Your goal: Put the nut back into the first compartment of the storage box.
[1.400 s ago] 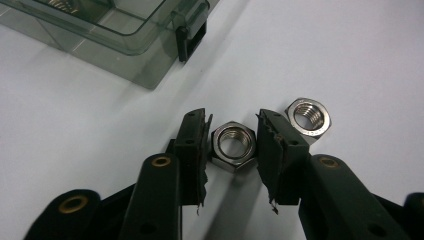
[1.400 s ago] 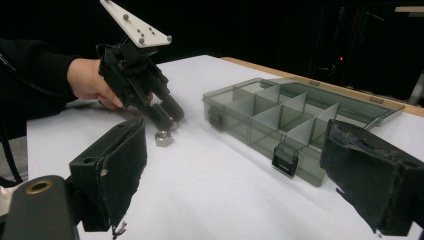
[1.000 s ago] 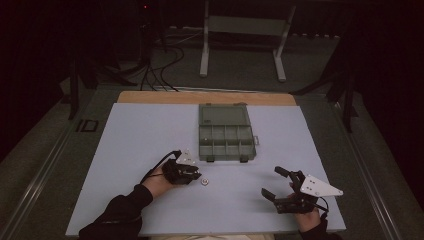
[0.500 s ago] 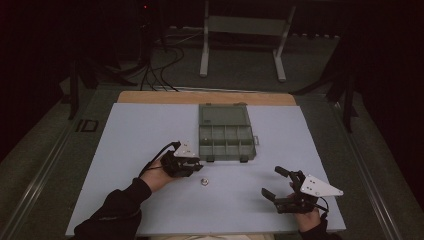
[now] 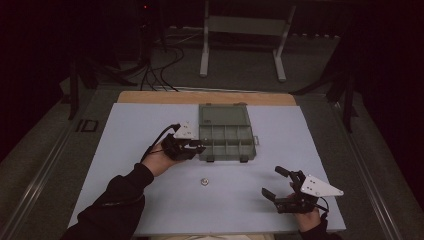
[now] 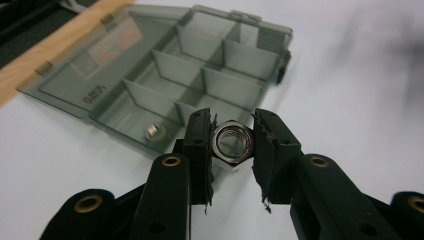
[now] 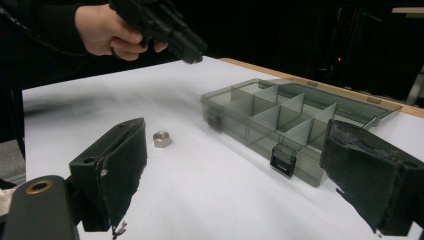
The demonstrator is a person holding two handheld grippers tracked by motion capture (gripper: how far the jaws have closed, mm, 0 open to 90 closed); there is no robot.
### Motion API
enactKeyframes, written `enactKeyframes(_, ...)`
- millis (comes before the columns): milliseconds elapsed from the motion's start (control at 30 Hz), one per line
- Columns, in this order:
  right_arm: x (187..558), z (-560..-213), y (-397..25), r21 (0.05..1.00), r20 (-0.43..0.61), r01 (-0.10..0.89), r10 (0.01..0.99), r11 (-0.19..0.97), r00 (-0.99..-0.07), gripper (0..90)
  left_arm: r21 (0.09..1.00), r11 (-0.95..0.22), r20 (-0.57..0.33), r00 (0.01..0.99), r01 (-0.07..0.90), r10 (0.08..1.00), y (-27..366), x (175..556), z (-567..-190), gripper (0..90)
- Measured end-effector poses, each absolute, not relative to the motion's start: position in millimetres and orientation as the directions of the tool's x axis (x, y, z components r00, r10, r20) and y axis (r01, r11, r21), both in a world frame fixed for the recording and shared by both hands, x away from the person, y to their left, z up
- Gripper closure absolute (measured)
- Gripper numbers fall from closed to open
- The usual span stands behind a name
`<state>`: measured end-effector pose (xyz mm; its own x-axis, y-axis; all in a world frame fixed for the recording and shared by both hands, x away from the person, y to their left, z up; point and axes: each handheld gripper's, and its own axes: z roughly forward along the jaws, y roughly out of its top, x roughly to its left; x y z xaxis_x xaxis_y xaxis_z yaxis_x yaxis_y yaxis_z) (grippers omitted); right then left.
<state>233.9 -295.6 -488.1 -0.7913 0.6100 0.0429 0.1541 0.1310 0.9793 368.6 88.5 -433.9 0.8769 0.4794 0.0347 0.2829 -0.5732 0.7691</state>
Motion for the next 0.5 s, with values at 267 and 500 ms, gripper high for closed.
enactKeyframes(267,233.9,-488.1,-296.0,0.979,0.046,0.156,0.609,0.128,-0.791,11.5,0.783,-0.543,0.023,0.857,0.304,0.514,86.2,388.1,-428.3,70.8)
enactKeyframes(500,234.0,-488.2,-295.8,0.98,0.047,0.156,0.608,0.127,-0.793,11.5,0.794,-0.515,0.016,0.836,0.323,0.549,84.3,403.3,-427.0,70.8)
